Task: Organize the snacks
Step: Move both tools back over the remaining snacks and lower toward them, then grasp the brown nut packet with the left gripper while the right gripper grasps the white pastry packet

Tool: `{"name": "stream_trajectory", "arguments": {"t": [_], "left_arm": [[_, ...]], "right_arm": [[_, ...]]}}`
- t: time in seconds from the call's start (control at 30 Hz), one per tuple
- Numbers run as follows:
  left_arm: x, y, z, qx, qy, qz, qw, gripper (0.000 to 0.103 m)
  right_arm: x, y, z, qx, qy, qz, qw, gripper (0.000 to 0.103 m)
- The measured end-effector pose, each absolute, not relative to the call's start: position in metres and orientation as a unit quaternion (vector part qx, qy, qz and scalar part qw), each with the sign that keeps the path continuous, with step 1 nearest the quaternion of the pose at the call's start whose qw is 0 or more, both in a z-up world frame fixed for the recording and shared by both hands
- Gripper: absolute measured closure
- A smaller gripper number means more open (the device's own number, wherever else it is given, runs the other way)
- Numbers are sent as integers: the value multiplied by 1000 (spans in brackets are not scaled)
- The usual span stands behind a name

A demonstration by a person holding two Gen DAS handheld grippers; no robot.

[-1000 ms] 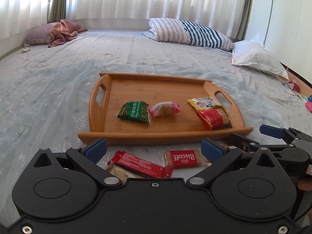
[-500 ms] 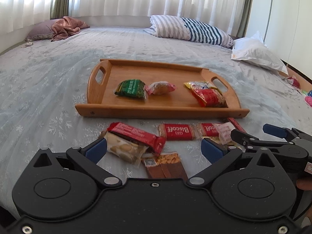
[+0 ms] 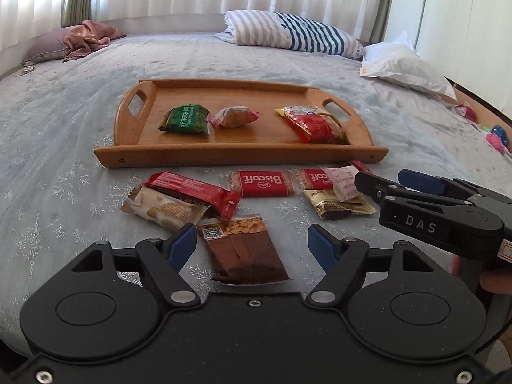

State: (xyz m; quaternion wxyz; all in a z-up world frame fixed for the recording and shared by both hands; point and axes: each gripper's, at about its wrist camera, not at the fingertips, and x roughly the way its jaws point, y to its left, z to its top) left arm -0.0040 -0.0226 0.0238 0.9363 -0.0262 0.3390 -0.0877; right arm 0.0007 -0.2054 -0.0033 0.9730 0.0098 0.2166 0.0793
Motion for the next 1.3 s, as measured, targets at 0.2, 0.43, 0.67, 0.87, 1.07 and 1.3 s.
{"name": "stream_trajectory", "arguments": {"t": [0.2, 0.43, 0.67, 0.87, 1.07, 1.3], "left_arm": [[0, -23, 15, -33, 350, -84, 932, 30], [2, -25, 9, -25, 347, -68, 935, 45], [4, -27, 9, -16, 345, -59, 937, 56], [3, -30, 8, -11, 344, -67, 936, 55], [3, -35, 4, 1, 349, -66, 935, 51], [2, -38, 3, 6, 347, -64, 936, 53]], "right_arm": [[2, -195, -5, -6, 220, 97, 971, 33], [9, -187, -8, -5, 228, 105, 968, 35], [18, -184, -11, 1, 242, 103, 965, 40], [20, -184, -11, 4, 244, 99, 965, 46], [15, -183, -8, -1, 236, 97, 967, 54], [19, -188, -8, 14, 239, 91, 967, 53]]}}
